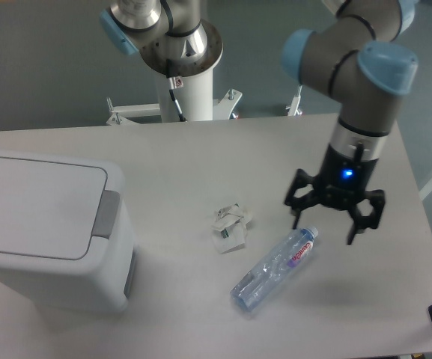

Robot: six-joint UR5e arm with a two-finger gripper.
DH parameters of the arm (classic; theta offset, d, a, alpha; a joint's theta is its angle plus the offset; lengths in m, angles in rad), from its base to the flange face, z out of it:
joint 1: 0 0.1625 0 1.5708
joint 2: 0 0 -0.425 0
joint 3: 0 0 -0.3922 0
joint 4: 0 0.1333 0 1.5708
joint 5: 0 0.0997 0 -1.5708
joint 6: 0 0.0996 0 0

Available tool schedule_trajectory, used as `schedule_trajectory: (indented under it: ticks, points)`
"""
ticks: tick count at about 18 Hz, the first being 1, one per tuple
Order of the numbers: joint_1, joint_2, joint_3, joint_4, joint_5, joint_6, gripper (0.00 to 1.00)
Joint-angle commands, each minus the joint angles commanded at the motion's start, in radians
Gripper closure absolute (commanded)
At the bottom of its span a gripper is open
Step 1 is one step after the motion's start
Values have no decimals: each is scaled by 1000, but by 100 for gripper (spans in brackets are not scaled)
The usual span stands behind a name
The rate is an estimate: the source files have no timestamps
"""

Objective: Open the trash can
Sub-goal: 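Move the open gripper across the table toward the white trash bin lid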

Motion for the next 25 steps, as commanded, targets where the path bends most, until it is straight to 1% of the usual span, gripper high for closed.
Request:
schedule_trajectory:
  ticks: [2,5,8,13,20,25]
  points:
    - [-28,15,-3,0,-32,-42,0]
    - [-72,60,-23,-3,-75,-127,0]
    - [-97,101,-51,-2,-66,-258,0]
    - [-130,115,-55,3,-54,-356,0]
    - [-218,112,-61,9,-32,-373,0]
    - [-252,112,-78,9,-32,-370,0]
